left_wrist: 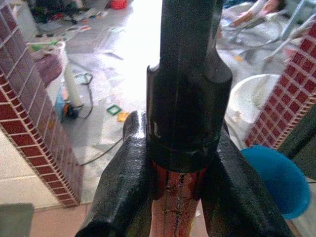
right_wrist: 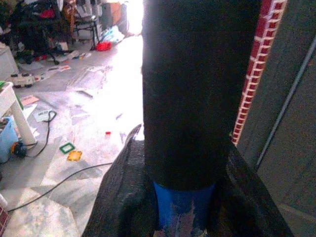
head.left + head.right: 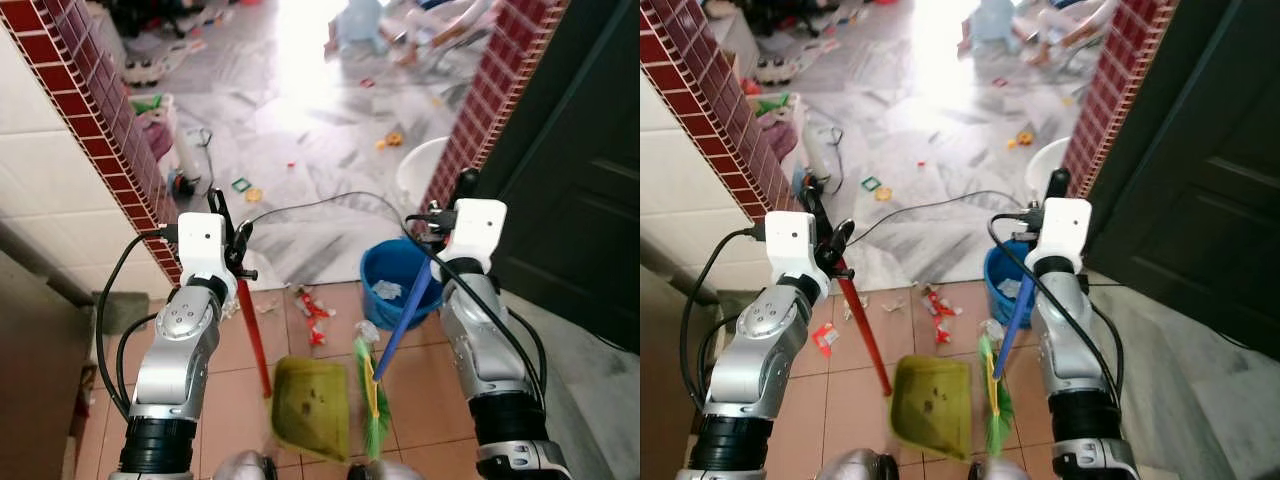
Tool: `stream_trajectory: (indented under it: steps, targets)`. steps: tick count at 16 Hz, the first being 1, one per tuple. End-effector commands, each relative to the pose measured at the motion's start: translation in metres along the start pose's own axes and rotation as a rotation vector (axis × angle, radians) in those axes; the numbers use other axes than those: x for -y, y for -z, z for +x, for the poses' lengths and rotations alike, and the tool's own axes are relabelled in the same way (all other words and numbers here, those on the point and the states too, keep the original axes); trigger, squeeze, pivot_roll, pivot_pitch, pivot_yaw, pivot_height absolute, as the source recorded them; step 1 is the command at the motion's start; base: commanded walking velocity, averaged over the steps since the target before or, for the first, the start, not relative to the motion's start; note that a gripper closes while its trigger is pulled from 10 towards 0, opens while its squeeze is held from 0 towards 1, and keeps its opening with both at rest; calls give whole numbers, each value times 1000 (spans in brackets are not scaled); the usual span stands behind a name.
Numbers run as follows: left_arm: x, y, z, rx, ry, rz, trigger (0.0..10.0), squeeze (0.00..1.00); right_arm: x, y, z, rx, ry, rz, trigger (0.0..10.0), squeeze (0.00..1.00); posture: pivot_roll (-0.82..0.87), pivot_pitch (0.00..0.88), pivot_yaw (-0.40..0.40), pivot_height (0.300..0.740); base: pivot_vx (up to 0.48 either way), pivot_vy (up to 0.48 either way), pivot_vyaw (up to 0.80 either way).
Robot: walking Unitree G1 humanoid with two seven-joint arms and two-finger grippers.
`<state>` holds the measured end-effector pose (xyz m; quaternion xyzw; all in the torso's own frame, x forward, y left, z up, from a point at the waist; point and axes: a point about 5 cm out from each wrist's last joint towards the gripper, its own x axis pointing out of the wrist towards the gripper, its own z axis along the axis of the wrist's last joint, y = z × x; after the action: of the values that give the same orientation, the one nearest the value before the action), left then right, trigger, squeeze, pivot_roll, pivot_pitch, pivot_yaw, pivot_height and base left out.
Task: Sweep floor
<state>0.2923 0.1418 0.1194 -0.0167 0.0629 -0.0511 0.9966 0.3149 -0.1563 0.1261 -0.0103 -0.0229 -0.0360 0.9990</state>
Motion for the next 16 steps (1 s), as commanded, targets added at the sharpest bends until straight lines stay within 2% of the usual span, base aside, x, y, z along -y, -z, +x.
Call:
stream_trajectory:
  steps: [1,7,12,16]
  targets:
    - [0,-17,0,65,0,4,10000,0,4,-4,-1,18,8,-21,10000,0,-63,63,6,740,251,371,0]
    - [2,-19,0,65,9,13,10000,0,4,-3,0,12,10,-24,10000,0,-61,61,8,740,0,418,0]
    - [5,-17,0,49,22,36,10000,0,5,-3,0,8,11,-27,10000,0,-60,64,5,740,0,0,0]
    - [-2,-18,3,59,3,70,10000,0,6,-3,1,8,11,-32,10000,0,-63,62,2,740,0,0,0]
